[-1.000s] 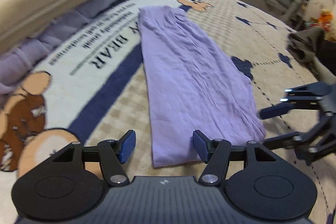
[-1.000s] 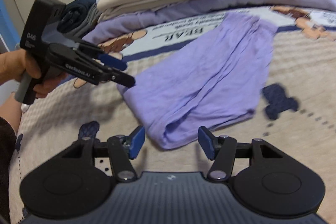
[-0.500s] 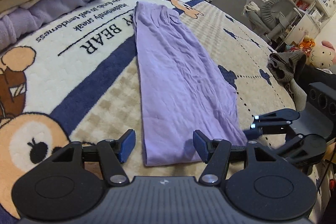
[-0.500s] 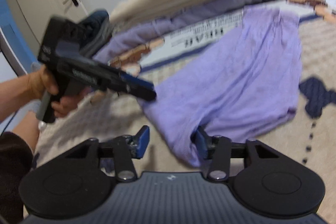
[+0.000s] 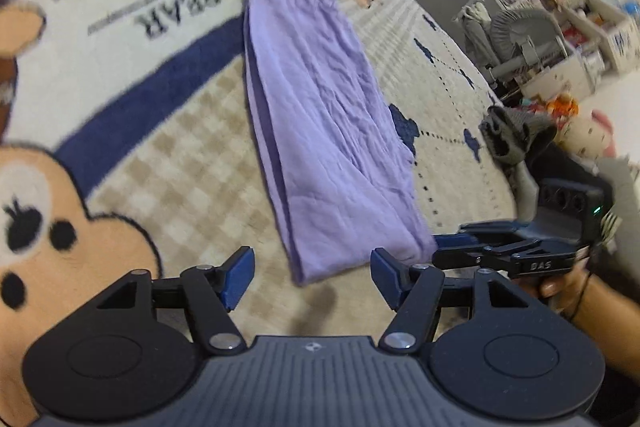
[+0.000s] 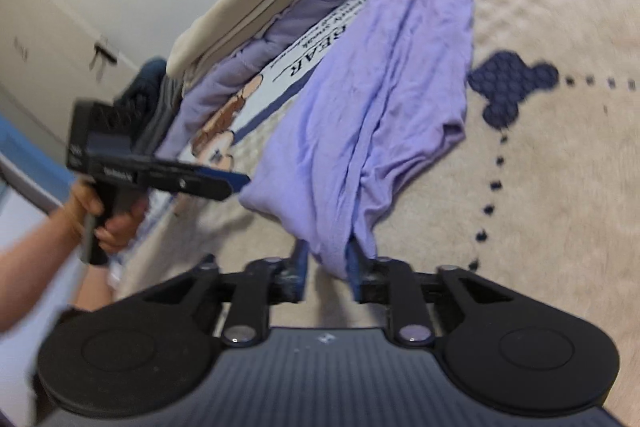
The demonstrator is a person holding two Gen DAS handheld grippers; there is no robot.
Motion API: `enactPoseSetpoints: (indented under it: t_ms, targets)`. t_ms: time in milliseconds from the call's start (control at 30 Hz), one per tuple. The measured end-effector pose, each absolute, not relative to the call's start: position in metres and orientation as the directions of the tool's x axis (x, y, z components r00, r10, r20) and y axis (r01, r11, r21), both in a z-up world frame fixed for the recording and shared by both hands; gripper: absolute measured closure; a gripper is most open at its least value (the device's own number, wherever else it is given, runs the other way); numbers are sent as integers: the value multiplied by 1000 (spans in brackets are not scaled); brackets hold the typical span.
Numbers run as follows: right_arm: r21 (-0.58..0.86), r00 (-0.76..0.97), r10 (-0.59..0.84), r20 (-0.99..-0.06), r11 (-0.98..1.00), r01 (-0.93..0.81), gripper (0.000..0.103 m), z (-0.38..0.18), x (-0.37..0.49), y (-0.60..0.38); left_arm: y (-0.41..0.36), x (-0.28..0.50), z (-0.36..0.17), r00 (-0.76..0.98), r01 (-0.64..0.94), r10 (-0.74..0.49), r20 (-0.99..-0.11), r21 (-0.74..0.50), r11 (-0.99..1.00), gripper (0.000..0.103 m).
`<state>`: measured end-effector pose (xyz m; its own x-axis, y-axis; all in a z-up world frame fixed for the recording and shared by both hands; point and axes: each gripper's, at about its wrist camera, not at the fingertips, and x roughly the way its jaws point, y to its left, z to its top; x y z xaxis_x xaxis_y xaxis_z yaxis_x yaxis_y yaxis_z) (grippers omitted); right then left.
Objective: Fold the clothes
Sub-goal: 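Lay the pants out as a long strip and pinch its end with both grippers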
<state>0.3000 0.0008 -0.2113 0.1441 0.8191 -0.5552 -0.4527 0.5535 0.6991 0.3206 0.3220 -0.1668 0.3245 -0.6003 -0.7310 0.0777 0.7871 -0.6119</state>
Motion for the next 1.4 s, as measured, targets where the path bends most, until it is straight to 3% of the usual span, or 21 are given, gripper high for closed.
enactPoseSetpoints:
  t_ms: [200,433,600,767,800,833,933,1167,1400]
  targets:
    - [822,99,858,-504,511,-252,65,-228,306,-16,332,325,-177,307,-5,-658,-687,-693,721,36]
    - [834,55,858,-511,511,-209,63,-231,308,-22,341,333,-185,277,-111,-689,-670,-734,670,40]
    - [901,105,904,-414,423,-91,63,-249,314,-19,340,333,-195,327,-131,-725,-606,-789,601,41]
    - [930,150,923,-355,365,-50,69,-259,314,-3,335,327,-203,372,-152,-700,-609,-785,601,70]
    - [928,155,920,-359,370,-50,75,-259,313,0,335,326,-204,375,-164,-688,-622,-775,611,89]
    - [922,161,914,-372,384,-46,84,-259,313,3,337,324,-208,370,-194,-678,-635,-766,612,98]
    - [908,170,899,-404,416,-40,88,-257,311,2,338,318,-209,392,-209,-669,-632,-769,604,99]
    - [834,180,835,-520,542,-105,94,-230,294,-5,306,316,-175,333,-121,-545,-770,-608,785,99]
    - [833,162,827,-538,551,-50,94,-219,288,-14,291,305,-155,253,-90,-487,-836,-521,849,100]
